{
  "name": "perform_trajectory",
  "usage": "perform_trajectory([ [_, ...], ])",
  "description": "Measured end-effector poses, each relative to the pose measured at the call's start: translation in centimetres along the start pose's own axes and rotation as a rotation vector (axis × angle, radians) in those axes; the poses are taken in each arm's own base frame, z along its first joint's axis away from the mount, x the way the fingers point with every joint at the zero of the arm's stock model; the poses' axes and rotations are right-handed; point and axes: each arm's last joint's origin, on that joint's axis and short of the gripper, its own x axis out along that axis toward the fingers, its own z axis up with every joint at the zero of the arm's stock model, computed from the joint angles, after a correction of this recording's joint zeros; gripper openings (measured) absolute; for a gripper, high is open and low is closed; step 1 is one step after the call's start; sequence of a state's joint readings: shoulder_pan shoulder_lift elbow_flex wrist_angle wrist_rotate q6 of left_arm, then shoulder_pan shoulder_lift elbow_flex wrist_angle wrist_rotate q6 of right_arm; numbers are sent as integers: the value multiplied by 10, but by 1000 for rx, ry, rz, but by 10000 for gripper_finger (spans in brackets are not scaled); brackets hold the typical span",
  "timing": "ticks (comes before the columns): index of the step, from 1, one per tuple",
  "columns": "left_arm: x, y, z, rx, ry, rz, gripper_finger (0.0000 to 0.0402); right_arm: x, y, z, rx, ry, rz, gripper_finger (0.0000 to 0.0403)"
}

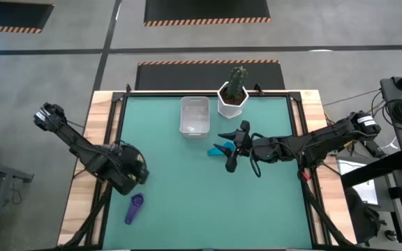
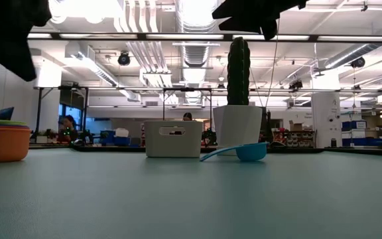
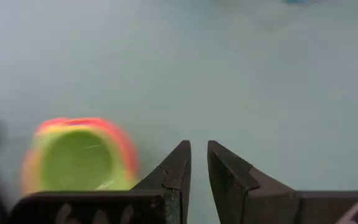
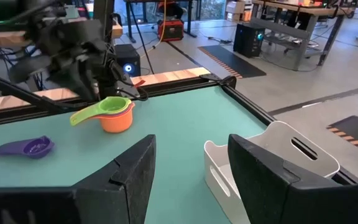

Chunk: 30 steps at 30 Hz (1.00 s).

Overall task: Nest measuring cups in basket
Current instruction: Stack the green measuring cup on top of the yellow measuring cup

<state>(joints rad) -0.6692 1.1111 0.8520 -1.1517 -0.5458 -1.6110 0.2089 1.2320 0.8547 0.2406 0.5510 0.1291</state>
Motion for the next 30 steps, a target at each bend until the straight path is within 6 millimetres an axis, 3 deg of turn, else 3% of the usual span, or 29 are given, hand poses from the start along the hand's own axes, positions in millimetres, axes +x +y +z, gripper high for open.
perform_trajectory([
  [7, 30, -22, -20, 64, 111, 118, 34, 0, 0, 0, -12, 0, 0, 189],
  [14, 57, -30, -41, 100, 272, 293, 3, 0, 0, 0, -10, -3, 0, 189],
  [30, 51, -25, -40, 76, 306, 336, 0, 0, 0, 0, -13, -2, 0, 189],
])
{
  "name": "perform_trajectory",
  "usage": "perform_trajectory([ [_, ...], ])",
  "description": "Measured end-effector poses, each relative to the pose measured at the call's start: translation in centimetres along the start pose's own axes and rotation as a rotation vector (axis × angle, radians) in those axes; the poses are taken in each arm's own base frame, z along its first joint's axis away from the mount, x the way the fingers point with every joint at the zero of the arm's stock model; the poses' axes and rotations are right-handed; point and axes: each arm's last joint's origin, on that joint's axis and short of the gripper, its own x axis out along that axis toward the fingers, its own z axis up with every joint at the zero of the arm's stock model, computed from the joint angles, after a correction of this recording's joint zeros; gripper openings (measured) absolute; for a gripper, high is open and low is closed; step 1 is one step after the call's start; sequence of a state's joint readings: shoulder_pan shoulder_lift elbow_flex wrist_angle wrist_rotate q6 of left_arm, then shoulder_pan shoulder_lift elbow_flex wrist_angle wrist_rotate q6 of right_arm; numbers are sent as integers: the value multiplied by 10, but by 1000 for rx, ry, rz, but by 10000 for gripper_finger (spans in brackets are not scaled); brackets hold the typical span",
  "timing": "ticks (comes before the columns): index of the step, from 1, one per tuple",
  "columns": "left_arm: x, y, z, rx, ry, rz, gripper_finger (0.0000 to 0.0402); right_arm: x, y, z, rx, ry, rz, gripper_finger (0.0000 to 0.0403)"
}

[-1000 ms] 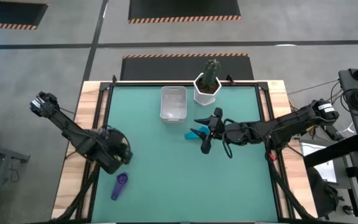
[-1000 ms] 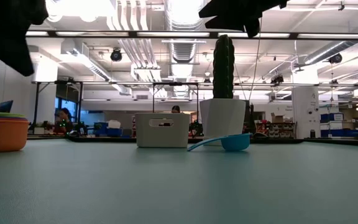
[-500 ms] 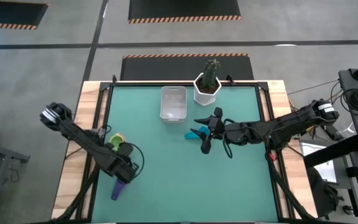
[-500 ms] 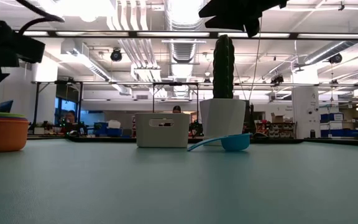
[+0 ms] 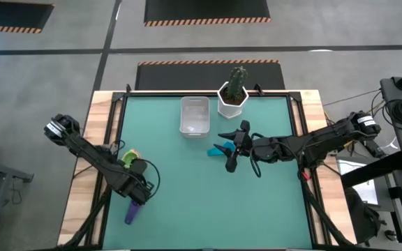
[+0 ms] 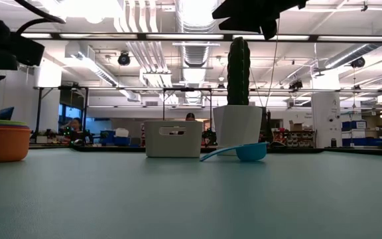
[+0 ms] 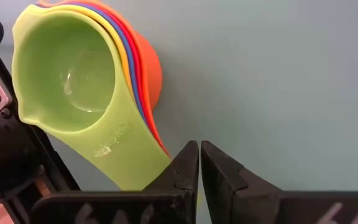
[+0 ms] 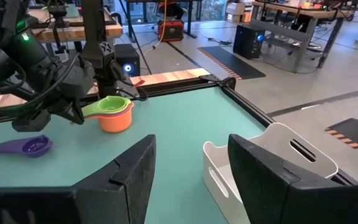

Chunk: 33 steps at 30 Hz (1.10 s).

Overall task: Nest measuring cups in basket
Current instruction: Stack the green measuring cup on top of the yellow measuring cup, then stack the blue measuring cup on top of the green measuring cup

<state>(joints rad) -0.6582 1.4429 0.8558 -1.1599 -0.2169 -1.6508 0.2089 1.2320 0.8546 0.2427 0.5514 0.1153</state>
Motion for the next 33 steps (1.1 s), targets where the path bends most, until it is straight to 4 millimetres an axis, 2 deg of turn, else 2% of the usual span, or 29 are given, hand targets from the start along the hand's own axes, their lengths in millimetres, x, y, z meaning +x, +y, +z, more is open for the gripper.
perform_trajectory([
  [25, -2, 0, -3, 9, 24, 1, 0, 0, 0, -1, -25, 5, 0, 189],
  [30, -28, -13, 2, 50, 6, -108, 0, 0, 0, 0, -53, 4, 0, 189],
  [33, -51, -24, 9, 103, -102, -210, 0, -2, -1, 2, -62, -3, 3, 189],
])
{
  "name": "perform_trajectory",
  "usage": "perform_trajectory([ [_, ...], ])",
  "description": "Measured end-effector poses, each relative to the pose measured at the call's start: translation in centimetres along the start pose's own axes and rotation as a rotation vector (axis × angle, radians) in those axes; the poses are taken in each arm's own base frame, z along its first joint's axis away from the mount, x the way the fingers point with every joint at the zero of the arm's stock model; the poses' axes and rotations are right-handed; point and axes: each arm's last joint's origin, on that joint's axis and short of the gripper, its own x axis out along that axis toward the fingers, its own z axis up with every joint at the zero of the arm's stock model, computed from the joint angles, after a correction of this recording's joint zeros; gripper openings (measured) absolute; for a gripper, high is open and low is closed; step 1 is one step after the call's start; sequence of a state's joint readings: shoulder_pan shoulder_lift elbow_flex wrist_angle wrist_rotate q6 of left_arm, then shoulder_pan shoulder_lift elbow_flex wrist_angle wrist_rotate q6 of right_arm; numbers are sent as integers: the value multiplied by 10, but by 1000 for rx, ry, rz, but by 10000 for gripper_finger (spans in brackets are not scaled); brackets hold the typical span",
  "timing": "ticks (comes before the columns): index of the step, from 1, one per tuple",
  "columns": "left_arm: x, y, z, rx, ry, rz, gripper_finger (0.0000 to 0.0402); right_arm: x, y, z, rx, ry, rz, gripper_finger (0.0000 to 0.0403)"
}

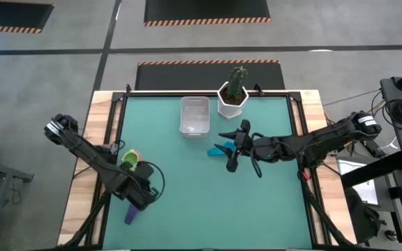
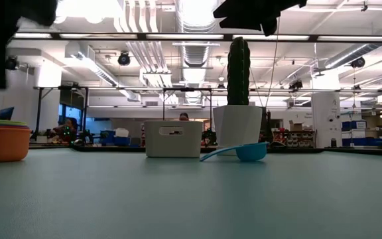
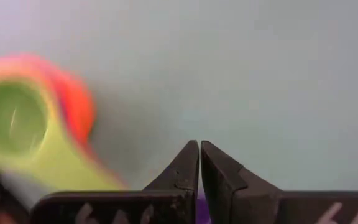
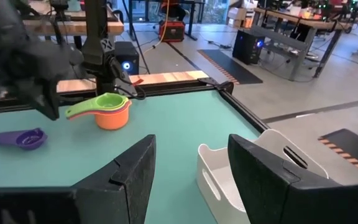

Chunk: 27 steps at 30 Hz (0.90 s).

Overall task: Nest measuring cups in basket
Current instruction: Stack the blue measuring cup on top of the green measuring cup

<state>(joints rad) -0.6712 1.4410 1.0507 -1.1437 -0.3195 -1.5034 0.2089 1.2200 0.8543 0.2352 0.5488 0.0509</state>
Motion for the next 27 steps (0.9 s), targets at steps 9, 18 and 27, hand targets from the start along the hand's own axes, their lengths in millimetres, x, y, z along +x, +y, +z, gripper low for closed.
perform_trajectory([
  [9, -32, -42, 41, 264, -411, -114, 0, -16, -8, 8, -23, 9, 10, 183],
  [18, -1, -66, 90, 417, -480, -58, 0, -49, -11, 18, -103, 5, 70, 161],
  [27, 44, -90, 141, 605, -547, -121, 0, -65, -9, 17, -166, -24, 117, 140],
])
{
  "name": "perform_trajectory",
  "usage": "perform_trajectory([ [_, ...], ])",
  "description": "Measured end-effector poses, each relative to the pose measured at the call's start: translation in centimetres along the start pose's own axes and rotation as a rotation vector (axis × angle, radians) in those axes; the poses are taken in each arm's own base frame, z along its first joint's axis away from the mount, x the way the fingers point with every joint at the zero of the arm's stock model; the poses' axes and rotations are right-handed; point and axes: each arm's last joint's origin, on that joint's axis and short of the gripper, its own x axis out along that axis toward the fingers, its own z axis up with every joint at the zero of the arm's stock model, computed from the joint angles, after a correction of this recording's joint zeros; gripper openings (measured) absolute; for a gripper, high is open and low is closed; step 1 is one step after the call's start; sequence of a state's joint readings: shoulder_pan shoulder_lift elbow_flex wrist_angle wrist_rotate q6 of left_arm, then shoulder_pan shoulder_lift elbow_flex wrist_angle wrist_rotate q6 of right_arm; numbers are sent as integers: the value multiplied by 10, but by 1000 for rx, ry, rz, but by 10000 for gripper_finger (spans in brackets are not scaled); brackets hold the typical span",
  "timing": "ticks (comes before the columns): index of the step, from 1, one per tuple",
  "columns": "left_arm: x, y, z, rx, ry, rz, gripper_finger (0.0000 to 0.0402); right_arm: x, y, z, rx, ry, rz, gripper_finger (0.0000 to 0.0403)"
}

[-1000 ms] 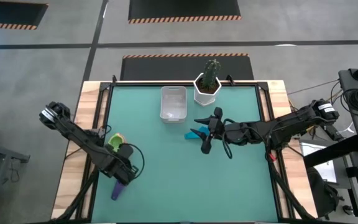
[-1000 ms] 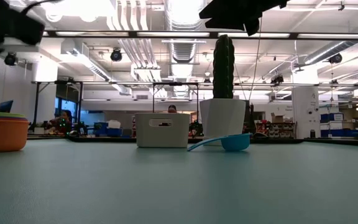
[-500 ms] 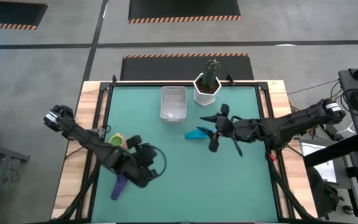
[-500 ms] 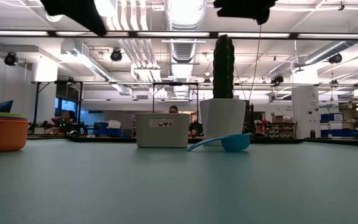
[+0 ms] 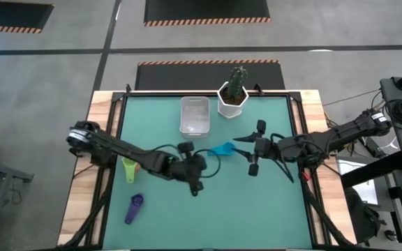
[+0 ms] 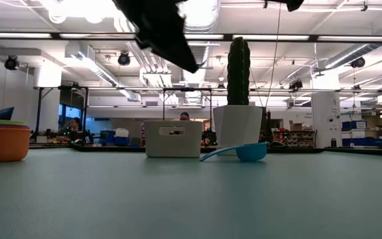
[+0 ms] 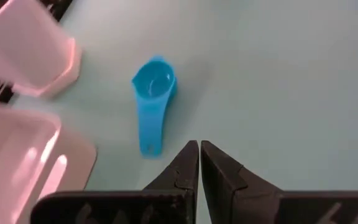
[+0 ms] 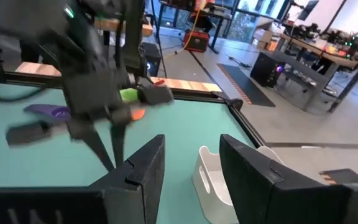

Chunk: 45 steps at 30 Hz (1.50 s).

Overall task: Nest measuring cups in basket
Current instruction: Stack the blue measuring cup on top of the green measuring cup

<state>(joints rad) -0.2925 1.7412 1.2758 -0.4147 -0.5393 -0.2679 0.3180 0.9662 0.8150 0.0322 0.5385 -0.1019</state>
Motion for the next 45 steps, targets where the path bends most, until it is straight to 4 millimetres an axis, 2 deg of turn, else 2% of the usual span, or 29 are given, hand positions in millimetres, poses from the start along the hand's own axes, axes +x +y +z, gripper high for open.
perform_trajectory([
  [6, 45, 2, 3, 111, -62, 23, 0, -11, -4, -2, -2, -22, 5, 133],
  [11, 77, 16, 0, 108, -64, -2, 6, -17, -8, -4, 7, -31, 3, 132],
  [15, 101, 28, -5, 112, -48, 12, 32, -20, -9, -5, 17, -36, 3, 134],
  [20, 123, 43, -12, 80, -17, -71, 91, -20, -10, -6, 17, -37, 3, 129],
  [27, 131, 59, -12, 58, -6, -80, 190, -20, -10, -7, 16, -33, 3, 130],
  [31, 132, 63, -13, 68, -9, -73, 222, -20, -10, -8, 20, -31, 2, 127],
  [45, 139, 67, -32, 30, -76, -64, 212, -20, -9, -8, 17, -24, 2, 123],
])
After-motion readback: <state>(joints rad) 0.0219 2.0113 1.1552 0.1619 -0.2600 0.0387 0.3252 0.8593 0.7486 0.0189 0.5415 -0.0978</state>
